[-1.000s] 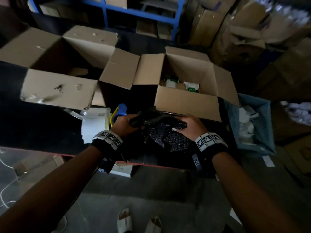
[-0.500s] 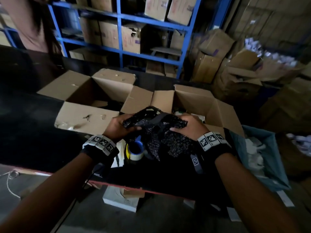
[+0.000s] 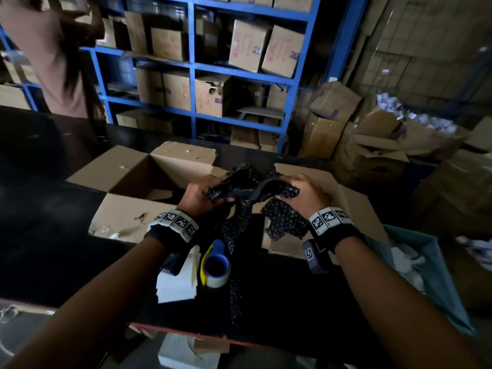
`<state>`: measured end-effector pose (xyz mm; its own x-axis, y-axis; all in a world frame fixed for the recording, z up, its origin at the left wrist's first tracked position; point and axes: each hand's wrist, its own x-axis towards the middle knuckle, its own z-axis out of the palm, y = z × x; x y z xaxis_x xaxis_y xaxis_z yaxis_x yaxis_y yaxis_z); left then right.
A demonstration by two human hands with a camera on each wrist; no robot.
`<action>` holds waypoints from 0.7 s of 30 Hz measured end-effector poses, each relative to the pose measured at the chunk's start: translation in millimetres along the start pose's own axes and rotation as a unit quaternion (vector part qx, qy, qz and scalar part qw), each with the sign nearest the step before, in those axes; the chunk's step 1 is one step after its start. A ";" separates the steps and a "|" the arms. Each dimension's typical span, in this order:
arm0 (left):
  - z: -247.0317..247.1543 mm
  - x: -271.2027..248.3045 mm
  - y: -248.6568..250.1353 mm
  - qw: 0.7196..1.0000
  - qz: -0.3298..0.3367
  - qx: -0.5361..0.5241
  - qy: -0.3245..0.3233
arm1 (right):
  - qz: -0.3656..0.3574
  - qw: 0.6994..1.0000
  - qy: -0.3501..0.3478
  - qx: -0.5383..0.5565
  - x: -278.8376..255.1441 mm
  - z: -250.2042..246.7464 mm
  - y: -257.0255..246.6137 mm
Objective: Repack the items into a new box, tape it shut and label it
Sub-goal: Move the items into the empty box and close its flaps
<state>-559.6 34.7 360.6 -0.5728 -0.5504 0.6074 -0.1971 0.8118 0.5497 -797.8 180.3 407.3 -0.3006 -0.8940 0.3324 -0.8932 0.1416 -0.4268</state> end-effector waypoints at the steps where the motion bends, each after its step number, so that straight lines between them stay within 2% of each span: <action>1: 7.5 7.1 -0.1 1.000 0.002 0.004 -0.008 | 0.007 1.000 0.005 -0.003 2.2 -3.4 7.9; 5: 39.6 36.0 8.1 0.999 0.024 0.013 -0.043 | 0.046 0.998 0.020 -0.028 10.4 -13.8 44.4; 12: 119.1 106.8 14.3 0.997 0.009 0.042 -0.066 | 0.084 0.995 0.057 -0.024 35.5 -28.3 127.3; 19: 209.5 186.1 13.1 0.994 0.021 0.068 -0.078 | 0.134 0.990 0.049 0.015 91.4 -30.7 215.9; 21: 232.3 201.6 18.1 0.995 0.002 0.060 -0.080 | 0.166 0.985 0.028 0.042 108.5 -26.5 237.7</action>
<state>-863.5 -16.2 359.9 -0.6907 -0.5176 0.5050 -0.2832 0.8362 0.4697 -1051.5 128.2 364.3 -0.5915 -0.7791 0.2077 -0.7124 0.3844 -0.5872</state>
